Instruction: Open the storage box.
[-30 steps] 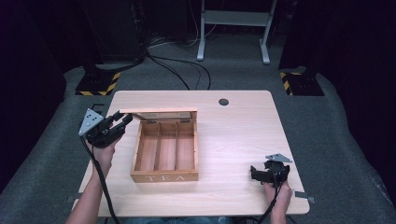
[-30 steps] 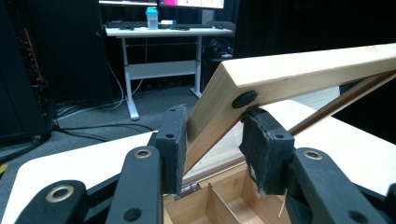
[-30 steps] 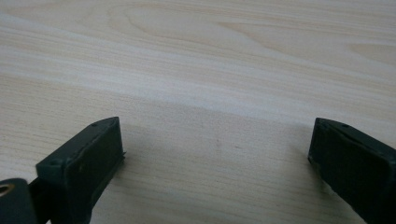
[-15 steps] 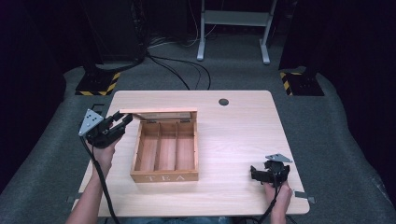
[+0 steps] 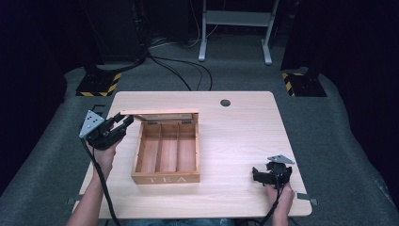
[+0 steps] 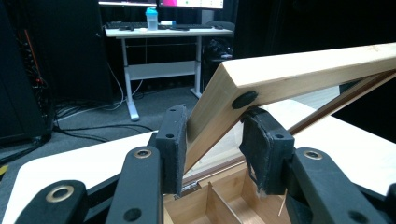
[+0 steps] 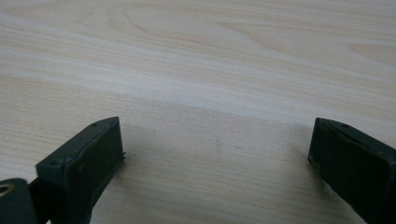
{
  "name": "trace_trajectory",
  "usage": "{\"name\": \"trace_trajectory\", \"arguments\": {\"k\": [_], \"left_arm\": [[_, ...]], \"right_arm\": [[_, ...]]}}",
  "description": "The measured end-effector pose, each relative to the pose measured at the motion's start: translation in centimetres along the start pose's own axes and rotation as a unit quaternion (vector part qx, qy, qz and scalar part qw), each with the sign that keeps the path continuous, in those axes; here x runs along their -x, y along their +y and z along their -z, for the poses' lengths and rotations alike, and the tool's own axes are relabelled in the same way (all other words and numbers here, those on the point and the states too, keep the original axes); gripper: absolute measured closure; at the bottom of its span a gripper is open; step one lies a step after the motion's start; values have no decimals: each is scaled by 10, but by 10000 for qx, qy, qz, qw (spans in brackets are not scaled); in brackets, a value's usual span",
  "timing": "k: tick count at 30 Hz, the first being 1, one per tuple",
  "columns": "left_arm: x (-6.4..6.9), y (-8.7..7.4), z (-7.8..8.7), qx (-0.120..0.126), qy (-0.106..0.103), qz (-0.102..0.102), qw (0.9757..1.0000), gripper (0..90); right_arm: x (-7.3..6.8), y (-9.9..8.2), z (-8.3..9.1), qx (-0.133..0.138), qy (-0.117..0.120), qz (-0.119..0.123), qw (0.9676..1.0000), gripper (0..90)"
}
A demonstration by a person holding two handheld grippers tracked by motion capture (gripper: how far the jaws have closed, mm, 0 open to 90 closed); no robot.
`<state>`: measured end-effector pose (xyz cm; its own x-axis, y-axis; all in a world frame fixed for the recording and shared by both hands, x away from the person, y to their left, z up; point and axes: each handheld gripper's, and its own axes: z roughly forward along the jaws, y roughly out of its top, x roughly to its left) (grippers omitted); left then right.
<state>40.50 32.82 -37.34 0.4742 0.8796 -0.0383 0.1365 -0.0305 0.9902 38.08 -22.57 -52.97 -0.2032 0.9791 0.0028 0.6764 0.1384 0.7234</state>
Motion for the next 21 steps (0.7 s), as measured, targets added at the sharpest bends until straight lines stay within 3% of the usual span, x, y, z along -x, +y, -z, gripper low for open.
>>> {"name": "trace_trajectory", "arguments": {"k": [21], "left_arm": [[1, -1, 1, -27, 5, -31, 10000, 601]], "right_arm": [[0, 0, 0, -12, 0, -21, 10000, 26]]}}
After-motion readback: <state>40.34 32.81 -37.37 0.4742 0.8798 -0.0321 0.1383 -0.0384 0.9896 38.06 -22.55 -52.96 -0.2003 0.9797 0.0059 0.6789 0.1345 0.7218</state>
